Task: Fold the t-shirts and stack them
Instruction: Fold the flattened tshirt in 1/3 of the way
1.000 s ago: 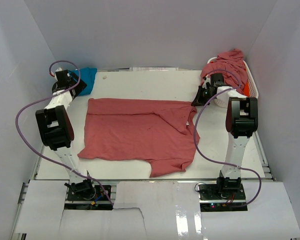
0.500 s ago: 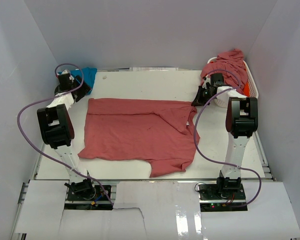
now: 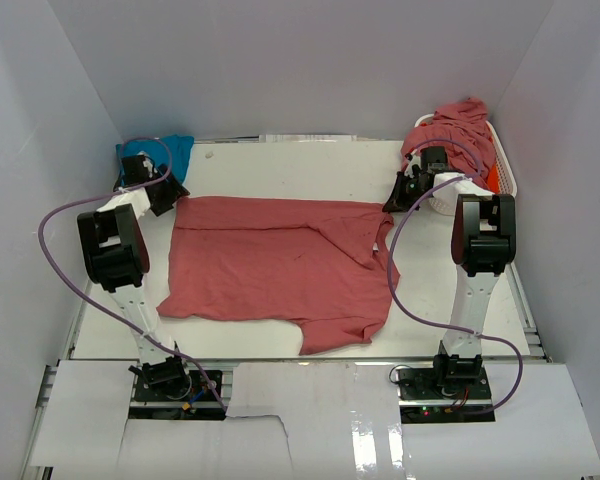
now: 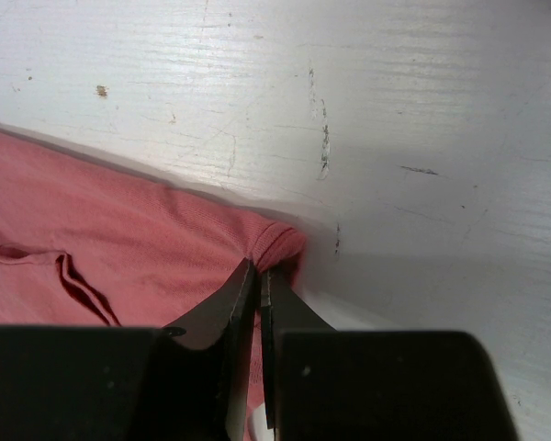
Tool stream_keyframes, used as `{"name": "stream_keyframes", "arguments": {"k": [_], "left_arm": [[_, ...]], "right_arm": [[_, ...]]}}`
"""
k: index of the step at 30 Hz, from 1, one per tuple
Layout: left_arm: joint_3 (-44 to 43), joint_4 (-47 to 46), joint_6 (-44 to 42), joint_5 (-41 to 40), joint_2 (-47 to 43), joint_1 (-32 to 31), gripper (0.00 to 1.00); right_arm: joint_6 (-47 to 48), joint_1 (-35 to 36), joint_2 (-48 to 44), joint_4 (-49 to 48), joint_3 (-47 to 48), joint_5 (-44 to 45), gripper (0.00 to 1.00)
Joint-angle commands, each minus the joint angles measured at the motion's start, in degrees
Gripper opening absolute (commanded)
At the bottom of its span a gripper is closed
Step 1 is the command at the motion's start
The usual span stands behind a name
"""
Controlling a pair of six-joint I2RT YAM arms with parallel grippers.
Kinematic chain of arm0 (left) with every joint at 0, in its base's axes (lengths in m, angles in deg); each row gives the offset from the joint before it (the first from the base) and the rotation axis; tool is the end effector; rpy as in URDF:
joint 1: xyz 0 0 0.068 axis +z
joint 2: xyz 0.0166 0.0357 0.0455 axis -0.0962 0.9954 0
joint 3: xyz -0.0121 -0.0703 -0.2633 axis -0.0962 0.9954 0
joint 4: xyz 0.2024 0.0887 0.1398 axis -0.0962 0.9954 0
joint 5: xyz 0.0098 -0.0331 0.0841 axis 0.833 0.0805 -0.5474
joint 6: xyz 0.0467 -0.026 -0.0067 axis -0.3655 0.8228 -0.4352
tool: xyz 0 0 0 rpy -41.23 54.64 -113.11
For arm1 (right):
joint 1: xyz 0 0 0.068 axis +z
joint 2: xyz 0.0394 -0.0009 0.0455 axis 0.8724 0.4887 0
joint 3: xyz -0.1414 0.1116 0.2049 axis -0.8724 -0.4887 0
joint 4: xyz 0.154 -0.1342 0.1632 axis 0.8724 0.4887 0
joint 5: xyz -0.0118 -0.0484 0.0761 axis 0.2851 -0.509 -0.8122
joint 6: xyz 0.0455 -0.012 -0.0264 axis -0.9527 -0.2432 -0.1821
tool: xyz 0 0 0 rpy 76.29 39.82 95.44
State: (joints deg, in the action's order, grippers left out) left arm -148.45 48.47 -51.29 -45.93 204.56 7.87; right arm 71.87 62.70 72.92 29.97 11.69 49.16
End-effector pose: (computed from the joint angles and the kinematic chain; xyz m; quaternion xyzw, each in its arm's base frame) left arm 0.4422 0.0973 0.1684 -0.2774 0.8855 -0.1432 0.3441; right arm 0.4625 0.0294 0.1547 0.0224 0.9380 0.2210 0.2661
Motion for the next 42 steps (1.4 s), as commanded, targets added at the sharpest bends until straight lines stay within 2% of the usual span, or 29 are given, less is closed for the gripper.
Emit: {"name": "stream_keyframes", "arguments": {"k": [1, 17, 24, 32, 42], "left_arm": [[-1.2, 0.4, -1.3, 1.1, -0.4, 0.4, 0.75], [-0.3, 1.7, -0.6, 1.6, 2.2, 0.4, 0.64], [0.4, 1.4, -0.3, 0.3, 2.0, 0.5, 0.53], [-0.2, 1.8, 0.9, -0.8, 2.9, 0.4, 0.54], [-0.3, 1.5, 1.6, -3.5, 2.1, 0.5, 0.57]], "right_arm": [[0.5, 0.2, -1.1, 0.3, 0.2, 0.7, 0.08], [0.1, 0.2, 0.2, 1.2, 1.5, 2.1, 0.08], [-0.4, 0.2, 3.8, 4.4, 9.1, 1.7, 0.08], [-1.1, 0.2, 7.5, 5.8, 16.1, 1.3, 0.08], [-0.8, 0.2, 8.9, 4.8, 18.4, 2.4, 0.08]]}}
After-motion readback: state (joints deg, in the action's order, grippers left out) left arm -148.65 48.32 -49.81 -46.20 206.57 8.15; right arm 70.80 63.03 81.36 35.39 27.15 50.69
